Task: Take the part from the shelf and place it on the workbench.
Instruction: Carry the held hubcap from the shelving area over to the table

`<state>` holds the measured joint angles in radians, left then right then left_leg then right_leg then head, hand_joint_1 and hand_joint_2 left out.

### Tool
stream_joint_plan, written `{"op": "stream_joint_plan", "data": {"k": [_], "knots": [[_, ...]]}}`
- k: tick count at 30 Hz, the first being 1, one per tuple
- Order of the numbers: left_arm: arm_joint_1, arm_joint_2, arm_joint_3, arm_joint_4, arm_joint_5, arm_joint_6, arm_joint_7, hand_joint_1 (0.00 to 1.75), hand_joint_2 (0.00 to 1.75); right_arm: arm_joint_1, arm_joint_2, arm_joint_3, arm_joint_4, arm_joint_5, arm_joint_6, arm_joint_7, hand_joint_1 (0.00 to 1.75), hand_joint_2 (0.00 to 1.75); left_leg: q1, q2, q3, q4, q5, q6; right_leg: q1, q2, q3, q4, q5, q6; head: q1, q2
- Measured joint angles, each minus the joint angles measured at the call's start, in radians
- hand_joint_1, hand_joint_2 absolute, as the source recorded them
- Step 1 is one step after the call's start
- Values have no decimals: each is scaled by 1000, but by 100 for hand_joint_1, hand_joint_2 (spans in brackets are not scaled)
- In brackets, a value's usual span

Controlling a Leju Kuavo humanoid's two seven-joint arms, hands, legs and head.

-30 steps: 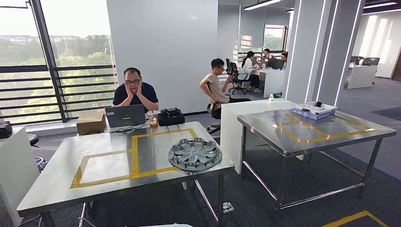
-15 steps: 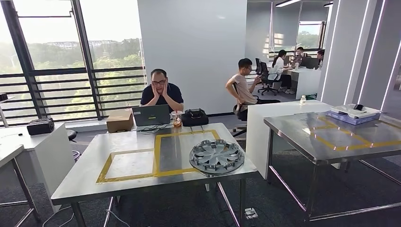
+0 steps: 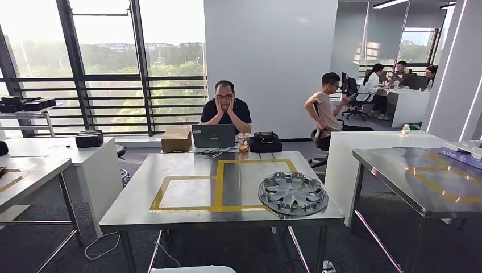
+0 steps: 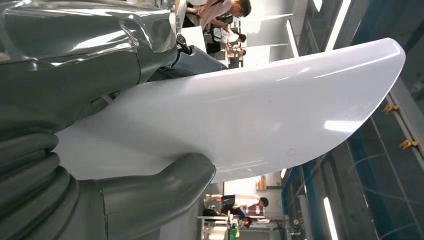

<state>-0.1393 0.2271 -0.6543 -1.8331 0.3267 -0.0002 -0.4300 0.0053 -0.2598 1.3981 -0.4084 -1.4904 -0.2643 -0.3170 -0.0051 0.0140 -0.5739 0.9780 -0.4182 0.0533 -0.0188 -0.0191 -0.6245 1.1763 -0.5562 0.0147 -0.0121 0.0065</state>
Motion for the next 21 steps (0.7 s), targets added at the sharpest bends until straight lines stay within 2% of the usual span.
{"op": "stream_joint_plan", "data": {"k": [1, 2, 3, 4, 5, 6, 7, 8, 10, 12, 14, 16, 17, 18, 19, 21], "knots": [[-1, -3, -1, 4, 2, 2, -1, 175, 175, 1, -4, 0, -4, 0, -9, -1, 0, 0, 0, -7, 0, 0, -1, 2, 0, 10, -39, 65, -20, 1, 2, 0], [-1, -5, -1, 8, 4, 6, -4, 175, 175, 2, -8, 0, -8, 0, -17, -2, 0, 0, -1, -15, 1, 0, -2, 2, -1, 14, -69, 107, -27, 6, 3, 0], [-2, -7, -2, 13, 6, 12, -7, 175, 175, 2, -12, 1, -12, 0, -23, -4, 0, 0, 0, -22, 2, 1, -4, 0, -3, 15, -81, 112, -17, 15, 3, 0], [-2, -8, -3, 16, 7, 19, -12, 175, 175, 2, -16, 2, -14, 0, -27, -6, 0, 0, 1, -29, 4, 3, -7, -3, -6, 15, -70, 74, 11, 26, 4, 0], [-3, -9, -4, 18, 7, 26, -16, 175, 175, -1, -18, 4, -14, 1, -27, -8, 0, 0, 3, -34, 6, 7, -11, -7, -11, 15, -43, 3, 48, 38, 5, 0], [-4, -10, -4, 20, 9, 32, -21, 175, 175, -4, -18, 5, -14, 1, -26, -9, 0, 0, 3, -38, 6, 13, -17, -14, -13, 16, -14, -68, 80, 46, 6, 0], [-5, -10, -4, 21, 10, 37, -25, 175, 175, -8, -19, 8, -14, 2, -24, -10, 0, 0, 2, -41, 5, 20, -23, -20, -15, 17, 10, -123, 103, 45, 6, 0], [-6, -10, -5, 21, 11, 41, -29, 175, 175, -12, -20, 10, -14, 2, -21, -10, 0, 0, 1, -43, 4, 26, -29, -26, -15, 17, 24, -153, 115, 39, 6, 0], [-6, -10, -6, 23, 12, 45, -35, 175, 175, -19, -20, 13, -14, 2, -15, -10, 0, 0, 0, -45, 2, 30, -33, -33, -12, 18, 29, -160, 117, 20, 4, 0], [-6, -7, -6, 25, 12, 48, -39, 175, 175, -22, -18, 15, -14, 2, -11, -10, 0, 0, 5, -40, -2, 42, -44, -40, -14, 17, 34, -162, 116, 7, 2, 0], [-6, -4, -7, 28, 12, 49, -42, 175, 175, -23, -16, 17, -14, 2, -7, -9, 0, 0, 9, -31, -40, 122, -88, -51, -18, 17, 40, -163, 113, -3, -1, 0], [-5, 0, -8, 33, 12, 47, -45, 175, 175, -23, -14, 19, -12, 2, -3, -8, 0, 0, 13, -24, -110, 257, -142, -59, -16, 17, 42, -163, 110, -8, -3, 0], [-5, 2, -10, 35, 12, 47, -46, 175, 175, -23, -13, 21, -10, 2, 0, -8, 0, 0, 15, -22, -139, 305, -153, -60, -15, 16, 42, -163, 109, -9, -4, 0], [-4, 3, -11, 37, 13, 46, -48, 175, 175, -23, -11, 22, -8, 2, 3, -8, 0, 0, 15, -21, -151, 319, -146, -59, -14, 16, 44, -163, 108, -10, -4, 0], [-5, 4, -13, 39, 14, 45, -50, 175, 175, -23, -10, 22, -6, 2, 7, -8, 0, 0, 16, -20, -142, 291, -120, -57, -13, 16, 46, -163, 107, -11, -5, 0], [-7, 5, -14, 40, 15, 45, -51, 175, 175, -24, -6, 23, -3, 2, 14, -8, 0, 0, 13, -16, -80, 156, -49, -45, -11, 17, 52, -163, 105, -11, -6, 0]]}}
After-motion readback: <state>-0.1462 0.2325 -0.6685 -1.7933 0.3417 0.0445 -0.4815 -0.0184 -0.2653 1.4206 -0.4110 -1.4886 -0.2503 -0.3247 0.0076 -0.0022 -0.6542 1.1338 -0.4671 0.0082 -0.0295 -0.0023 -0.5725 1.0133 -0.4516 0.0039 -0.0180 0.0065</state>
